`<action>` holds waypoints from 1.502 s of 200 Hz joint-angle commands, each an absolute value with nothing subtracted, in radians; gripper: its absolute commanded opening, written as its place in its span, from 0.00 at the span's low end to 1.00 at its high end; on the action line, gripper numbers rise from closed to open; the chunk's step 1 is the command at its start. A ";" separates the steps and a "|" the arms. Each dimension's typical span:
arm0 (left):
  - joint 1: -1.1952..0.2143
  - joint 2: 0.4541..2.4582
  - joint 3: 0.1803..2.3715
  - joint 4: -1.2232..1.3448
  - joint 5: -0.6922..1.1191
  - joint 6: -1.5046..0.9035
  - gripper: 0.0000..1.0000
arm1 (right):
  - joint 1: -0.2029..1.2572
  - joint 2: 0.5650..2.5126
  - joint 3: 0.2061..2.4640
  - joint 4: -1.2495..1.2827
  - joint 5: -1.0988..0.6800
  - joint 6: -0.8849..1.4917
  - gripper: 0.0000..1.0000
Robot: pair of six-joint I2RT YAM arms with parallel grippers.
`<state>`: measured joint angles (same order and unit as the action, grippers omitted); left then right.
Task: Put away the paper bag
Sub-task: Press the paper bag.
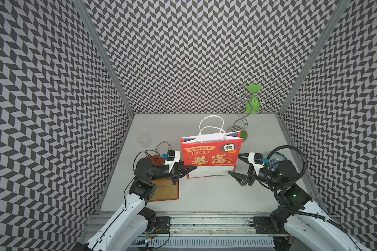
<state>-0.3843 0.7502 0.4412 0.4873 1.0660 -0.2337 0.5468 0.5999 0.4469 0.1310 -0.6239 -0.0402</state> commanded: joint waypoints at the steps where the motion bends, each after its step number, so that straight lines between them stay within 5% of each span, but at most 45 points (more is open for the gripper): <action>1: -0.398 0.750 0.470 0.529 1.064 -0.257 0.00 | 0.552 0.621 0.433 0.254 -0.696 0.008 0.86; 43: -0.409 0.766 0.462 0.544 1.057 -0.272 0.00 | 0.552 0.715 0.475 0.334 -0.926 -0.037 0.65; 107: -0.413 0.748 0.431 0.529 1.017 -0.296 0.00 | 0.554 0.716 0.463 0.423 -0.919 0.023 0.17; 121: -0.412 0.750 0.429 0.517 1.019 -0.295 0.12 | 0.557 0.729 0.464 0.428 -0.914 0.031 0.00; 160: -0.412 0.723 0.421 0.486 0.918 -0.306 0.55 | 0.562 0.733 0.472 0.452 -0.885 0.086 0.00; 187: -0.414 0.686 0.320 0.659 0.886 -0.447 0.63 | 0.561 0.731 0.462 0.491 -0.831 0.164 0.00; 238: -0.414 0.680 0.277 0.712 0.901 -0.485 0.41 | 0.564 0.763 0.468 0.517 -0.896 0.186 0.00; 273: -0.415 0.683 0.282 0.765 0.940 -0.497 0.00 | 0.571 0.780 0.468 0.473 -0.895 0.150 0.00; 300: -0.416 0.680 0.295 0.779 0.950 -0.496 0.04 | 0.571 0.784 0.461 0.466 -0.897 0.138 0.00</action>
